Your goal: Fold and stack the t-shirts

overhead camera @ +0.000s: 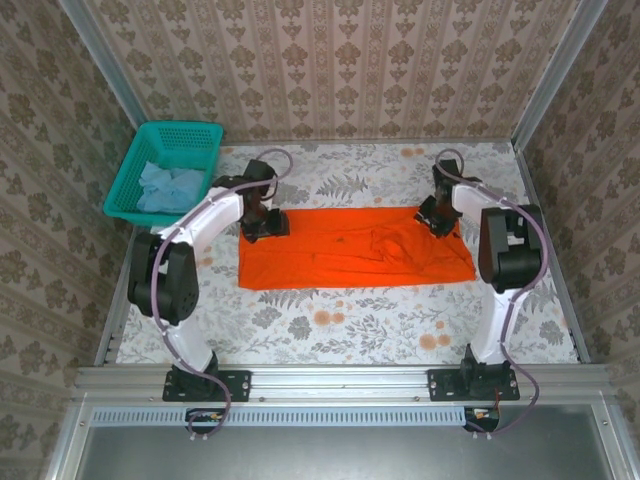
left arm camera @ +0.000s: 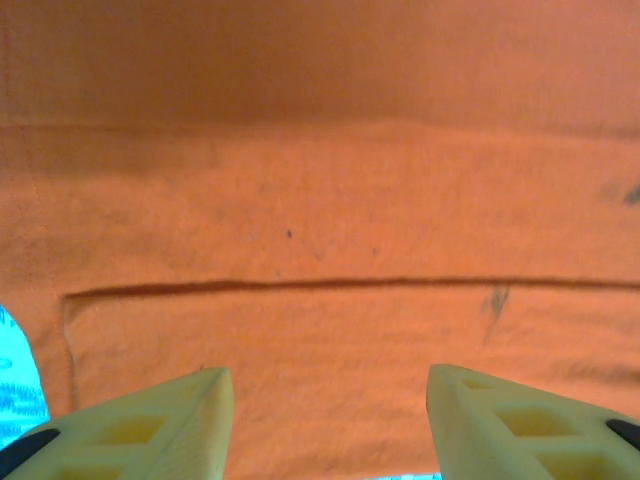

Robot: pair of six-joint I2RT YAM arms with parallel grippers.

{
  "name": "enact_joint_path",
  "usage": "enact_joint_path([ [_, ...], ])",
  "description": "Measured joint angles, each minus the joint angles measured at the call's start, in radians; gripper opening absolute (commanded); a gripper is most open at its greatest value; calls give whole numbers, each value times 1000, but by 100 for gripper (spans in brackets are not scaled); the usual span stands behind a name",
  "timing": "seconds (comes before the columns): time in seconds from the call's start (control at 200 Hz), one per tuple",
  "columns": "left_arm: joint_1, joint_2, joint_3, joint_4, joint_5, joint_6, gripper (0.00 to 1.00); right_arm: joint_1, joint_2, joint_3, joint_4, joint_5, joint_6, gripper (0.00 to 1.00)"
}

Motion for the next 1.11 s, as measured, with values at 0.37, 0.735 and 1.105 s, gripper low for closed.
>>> enact_joint_path([
  [0.37,-41,-163,-227,15,-45,56,58,114,595,1027,-236,72,-121,60],
  [0.735,-205,-81,-225,31,56,182,57,217,800,1535,-394,-2,-249,69],
  [1.105,-285,139,-113,17,56,222,55,25,557,1675,-770,-63,-418,73],
])
